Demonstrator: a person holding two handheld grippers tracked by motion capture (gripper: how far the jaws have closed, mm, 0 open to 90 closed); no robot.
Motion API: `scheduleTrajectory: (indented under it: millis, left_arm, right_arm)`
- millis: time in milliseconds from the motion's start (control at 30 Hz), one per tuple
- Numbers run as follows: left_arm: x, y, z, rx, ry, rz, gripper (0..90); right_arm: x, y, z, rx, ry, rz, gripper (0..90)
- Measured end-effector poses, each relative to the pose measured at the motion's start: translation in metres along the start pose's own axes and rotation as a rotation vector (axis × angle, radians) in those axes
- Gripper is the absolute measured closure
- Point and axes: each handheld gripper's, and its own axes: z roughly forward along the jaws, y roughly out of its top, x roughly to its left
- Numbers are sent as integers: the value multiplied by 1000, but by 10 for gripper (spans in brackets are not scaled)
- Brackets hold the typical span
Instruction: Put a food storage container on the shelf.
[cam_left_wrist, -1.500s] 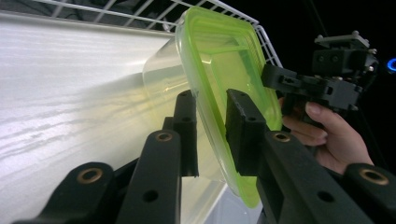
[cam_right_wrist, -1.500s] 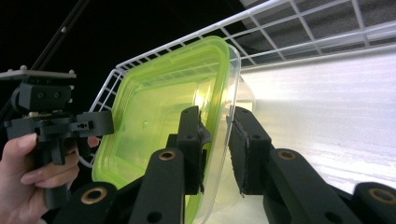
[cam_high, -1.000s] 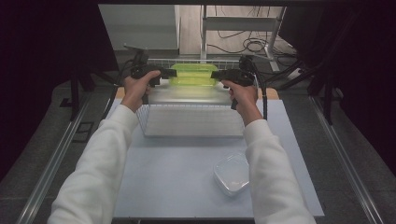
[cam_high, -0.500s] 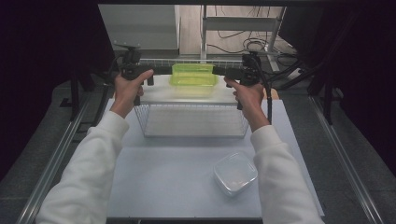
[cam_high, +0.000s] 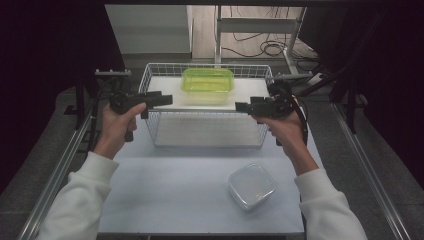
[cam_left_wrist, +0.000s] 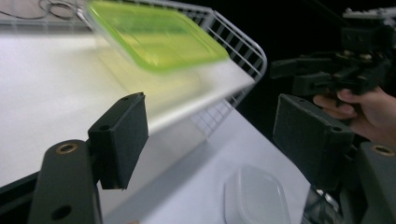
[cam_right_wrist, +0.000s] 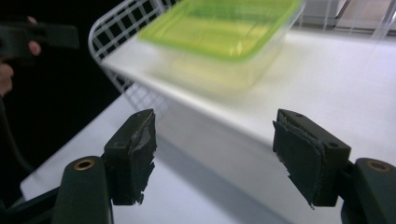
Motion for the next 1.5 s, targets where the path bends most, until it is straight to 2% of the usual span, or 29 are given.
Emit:
scheduleTrajectory:
  millis: [67, 167, 233, 367, 467, 567, 767, 900, 1167, 1500]
  left_arm:
    - [-8, -14, -4, 26, 6, 18, 261]
    - [-15, -36, -6, 62, 5, 25, 262]
    - [-19, -54, -4, 97, 28, 38, 263]
    - [-20, -82, 0, 170, 63, 63, 265]
    - [-19, -99, 1, 195, 61, 58, 269]
    - [-18, -111, 2, 227, 72, 70, 269]
    - [-14, -130, 6, 253, 75, 73, 275]
    - [-14, -139, 9, 291, 108, 96, 274]
    - [-14, -144, 1, 281, 116, 96, 277]
    - [-10, -148, 5, 288, 123, 77, 276]
  right_arm:
    - [4, -14, -4, 18, 10, -24, 302]
    - [5, -32, -9, 37, 18, -46, 314]
    - [6, -47, -12, 57, 7, -74, 337]
    - [7, -73, -14, 94, -5, -95, 351]
    - [7, -90, -15, 123, -6, -109, 356]
    - [7, -103, -16, 145, -5, -116, 357]
    - [9, -120, -15, 187, -1, -136, 362]
    - [7, -130, -13, 225, -8, -136, 362]
    - [10, -139, -18, 248, 6, -134, 384]
    - [4, -146, -16, 272, 12, -117, 389]
